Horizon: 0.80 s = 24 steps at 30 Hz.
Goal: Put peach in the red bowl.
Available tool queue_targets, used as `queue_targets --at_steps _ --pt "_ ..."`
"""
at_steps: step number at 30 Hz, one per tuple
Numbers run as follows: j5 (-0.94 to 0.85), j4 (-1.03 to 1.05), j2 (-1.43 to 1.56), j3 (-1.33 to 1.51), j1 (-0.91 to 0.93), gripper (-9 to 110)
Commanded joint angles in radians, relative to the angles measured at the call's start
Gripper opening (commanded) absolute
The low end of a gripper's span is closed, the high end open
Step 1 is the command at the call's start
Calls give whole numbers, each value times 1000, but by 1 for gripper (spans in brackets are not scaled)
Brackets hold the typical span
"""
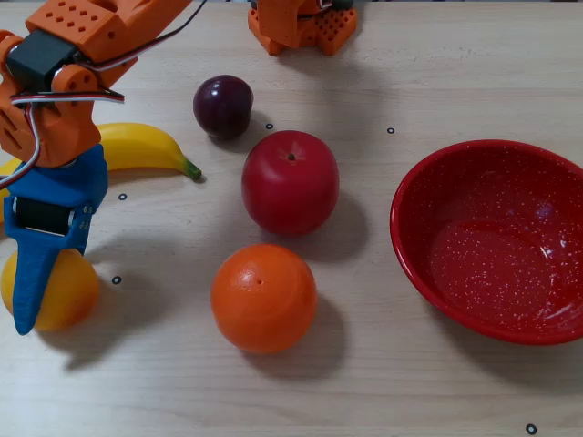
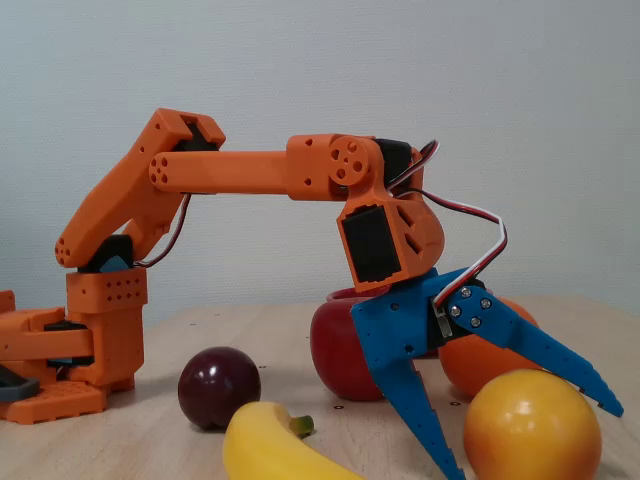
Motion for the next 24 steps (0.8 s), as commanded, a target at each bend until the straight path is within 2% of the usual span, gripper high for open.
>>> queue_targets --at_steps 1,24 --pt "9 -25 150 -28 -12 43" --pt "5 -29 150 -28 9 38"
